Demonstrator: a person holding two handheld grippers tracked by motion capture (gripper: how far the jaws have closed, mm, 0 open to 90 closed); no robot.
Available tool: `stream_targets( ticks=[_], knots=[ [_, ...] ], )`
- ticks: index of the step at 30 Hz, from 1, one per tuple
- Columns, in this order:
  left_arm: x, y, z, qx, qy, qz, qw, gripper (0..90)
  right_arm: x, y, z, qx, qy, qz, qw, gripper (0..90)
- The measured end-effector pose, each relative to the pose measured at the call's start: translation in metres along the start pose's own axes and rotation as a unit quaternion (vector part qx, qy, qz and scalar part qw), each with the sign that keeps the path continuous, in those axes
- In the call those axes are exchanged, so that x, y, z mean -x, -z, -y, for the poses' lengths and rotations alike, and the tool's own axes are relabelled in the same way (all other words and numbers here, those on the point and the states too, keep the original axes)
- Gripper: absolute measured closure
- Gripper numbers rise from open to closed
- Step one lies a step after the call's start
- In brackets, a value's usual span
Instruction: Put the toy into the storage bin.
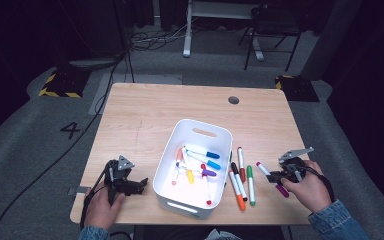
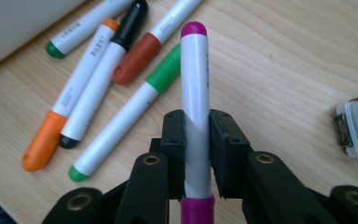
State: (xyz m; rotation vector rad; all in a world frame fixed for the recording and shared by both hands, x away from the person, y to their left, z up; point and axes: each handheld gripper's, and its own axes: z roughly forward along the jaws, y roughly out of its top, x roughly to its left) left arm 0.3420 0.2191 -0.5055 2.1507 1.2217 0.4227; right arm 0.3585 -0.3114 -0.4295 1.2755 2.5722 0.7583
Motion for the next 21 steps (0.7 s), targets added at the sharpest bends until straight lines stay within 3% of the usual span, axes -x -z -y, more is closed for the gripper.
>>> stream_targets(
  ticks=[21],
  knots=[
    [0.0, 0.0, 0.0, 0.0, 0.0, 0.0, 1.0, 0.0, -0.023, 0.045, -0.038, 0.044, 0.045, -0.022, 0.9978, 76.9]
  ],
)
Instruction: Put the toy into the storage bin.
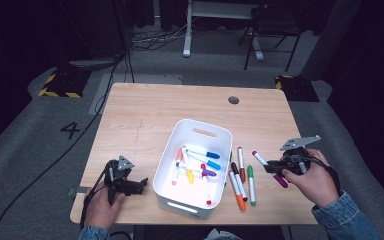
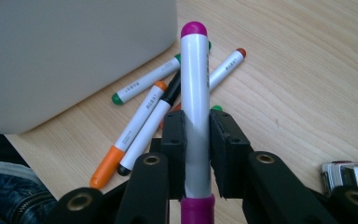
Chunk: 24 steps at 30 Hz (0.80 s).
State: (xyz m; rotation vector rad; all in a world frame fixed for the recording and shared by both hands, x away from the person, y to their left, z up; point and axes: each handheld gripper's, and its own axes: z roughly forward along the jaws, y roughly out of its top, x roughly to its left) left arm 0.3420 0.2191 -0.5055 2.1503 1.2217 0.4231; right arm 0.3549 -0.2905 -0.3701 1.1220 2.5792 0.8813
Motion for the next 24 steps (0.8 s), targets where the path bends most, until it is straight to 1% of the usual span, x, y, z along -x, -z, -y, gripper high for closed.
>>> stream_targets(
  ticks=[1, 3, 6, 12, 14, 16, 20, 21, 22, 24],
  knots=[
    [0.0, 0.0, 0.0, -0.001, 0.0, 0.001, 1.0, 0.0, 0.0, 0.001, -0.002, 0.003, 0.005, 0.0, 1.0, 77.0],
    [0.0, 0.0, 0.0, 0.0, 0.0, 0.0, 1.0, 0.0, -0.003, 0.004, -0.005, 0.006, 0.005, -0.003, 1.0, 76.9],
    [0.0, 0.0, 0.0, 0.0, 0.0, 0.0, 1.0, 0.0, -0.006, 0.007, -0.012, 0.013, 0.013, -0.007, 0.9998, 77.0],
    [0.0, 0.0, 0.0, 0.0, 0.0, 0.0, 1.0, 0.0, -0.015, 0.011, -0.029, 0.019, 0.031, -0.026, 0.999, 76.9],
    [0.0, 0.0, 0.0, 0.0, 0.0, -0.001, 1.0, 0.0, -0.018, 0.011, -0.036, 0.02, 0.041, -0.028, 0.9985, 76.9],
    [0.0, 0.0, 0.001, 0.0, 0.0, 0.002, 1.0, 0.0, -0.021, 0.011, -0.043, 0.022, 0.052, -0.03, 0.9979, 76.9],
    [0.001, 0.0, 0.001, 0.003, -0.001, -0.001, 1.0, 0.0, -0.029, 0.011, -0.059, 0.025, 0.067, -0.035, 0.9968, 76.9],
    [0.001, 0.0, 0.001, 0.003, -0.001, 0.0, 1.0, 0.0, -0.031, 0.011, -0.063, 0.026, 0.068, -0.04, 0.9965, 76.9],
    [0.001, 0.0, 0.001, 0.003, -0.001, 0.0, 1.0, 0.0, -0.033, 0.01, -0.067, 0.026, 0.075, -0.042, 0.996, 77.0],
    [0.001, 0.0, 0.001, 0.003, -0.001, 0.0, 1.0, 0.0, -0.037, 0.009, -0.075, 0.028, 0.078, -0.045, 0.9955, 76.9]
  ],
)
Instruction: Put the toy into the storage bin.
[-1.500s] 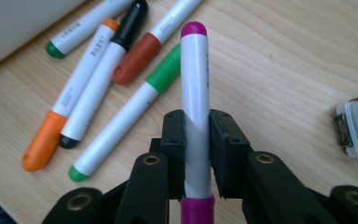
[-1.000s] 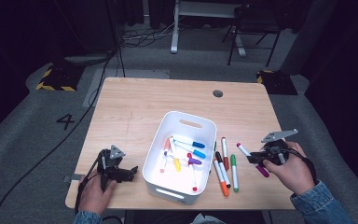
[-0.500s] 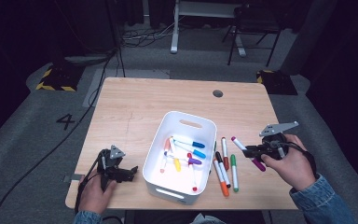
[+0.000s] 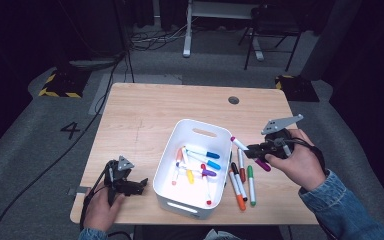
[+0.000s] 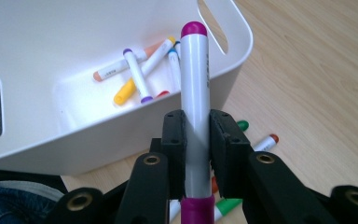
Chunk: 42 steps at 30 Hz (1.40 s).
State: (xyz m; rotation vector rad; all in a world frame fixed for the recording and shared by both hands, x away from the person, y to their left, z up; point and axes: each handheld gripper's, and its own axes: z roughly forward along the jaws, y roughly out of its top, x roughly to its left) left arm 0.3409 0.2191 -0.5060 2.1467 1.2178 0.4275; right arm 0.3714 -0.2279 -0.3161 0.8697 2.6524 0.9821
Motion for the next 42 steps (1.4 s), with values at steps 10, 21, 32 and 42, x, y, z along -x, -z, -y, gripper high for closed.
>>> stream_targets(
  ticks=[10, 21, 32, 42],
  knots=[
    [0.0, 0.0, -0.001, -0.003, 0.001, 0.003, 1.0, 0.0, -0.009, -0.012, -0.034, 0.006, 0.029, -0.012, 0.9995, 76.9],
    [0.0, 0.0, -0.001, -0.004, -0.003, 0.002, 1.0, 0.0, -0.02, -0.029, -0.062, 0.016, 0.05, -0.028, 0.9982, 76.9],
    [0.0, 0.0, -0.001, -0.004, -0.003, 0.003, 1.0, 0.0, -0.025, -0.059, -0.079, 0.017, 0.053, -0.042, 0.9976, 76.9],
    [-0.001, 0.0, -0.001, -0.005, -0.003, 0.004, 1.0, 0.0, -0.022, -0.081, -0.074, 0.009, 0.051, -0.048, 0.9975, 76.9]
  ],
)
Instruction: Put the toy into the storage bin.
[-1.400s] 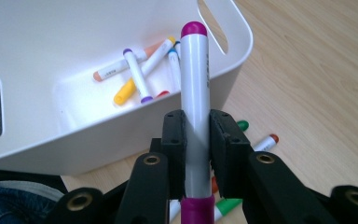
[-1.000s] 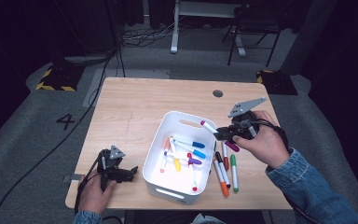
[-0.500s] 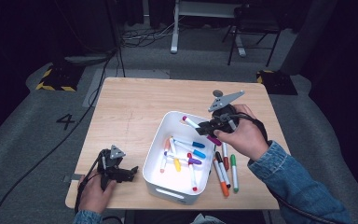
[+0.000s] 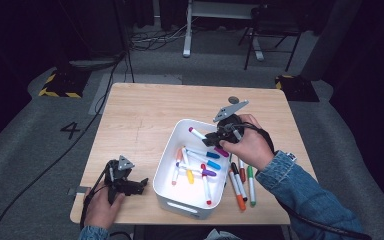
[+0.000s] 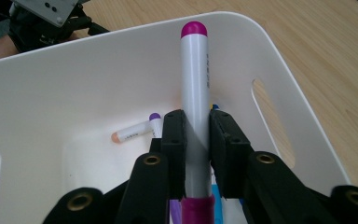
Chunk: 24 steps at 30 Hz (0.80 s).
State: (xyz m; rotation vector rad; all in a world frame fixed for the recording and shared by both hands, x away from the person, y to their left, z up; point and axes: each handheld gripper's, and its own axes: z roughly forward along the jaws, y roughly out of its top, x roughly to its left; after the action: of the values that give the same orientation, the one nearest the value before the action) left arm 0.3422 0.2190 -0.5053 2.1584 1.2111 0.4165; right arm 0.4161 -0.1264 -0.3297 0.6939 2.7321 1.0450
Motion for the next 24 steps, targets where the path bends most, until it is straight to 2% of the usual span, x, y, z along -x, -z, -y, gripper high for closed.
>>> stream_targets(
  ticks=[11, 17, 19, 24],
  knots=[
    [0.0, 0.0, 0.0, 0.001, 0.001, 0.0, 1.0, 0.0, -0.005, -0.016, 0.009, -0.022, 0.015, -0.002, 0.9996, 76.9],
    [0.0, 0.0, 0.0, 0.0, 0.0, 0.0, 1.0, 0.0, -0.01, -0.027, 0.013, -0.045, 0.028, 0.005, 0.9986, 77.0],
    [0.0, 0.0, 0.0, 0.001, 0.0, -0.001, 1.0, 0.0, -0.011, -0.029, 0.014, -0.045, 0.024, 0.002, 0.9987, 77.0],
    [0.0, 0.0, 0.0, 0.001, 0.0, -0.001, 1.0, 0.0, -0.015, -0.037, 0.016, -0.058, 0.042, -0.002, 0.9974, 76.9]
  ],
)
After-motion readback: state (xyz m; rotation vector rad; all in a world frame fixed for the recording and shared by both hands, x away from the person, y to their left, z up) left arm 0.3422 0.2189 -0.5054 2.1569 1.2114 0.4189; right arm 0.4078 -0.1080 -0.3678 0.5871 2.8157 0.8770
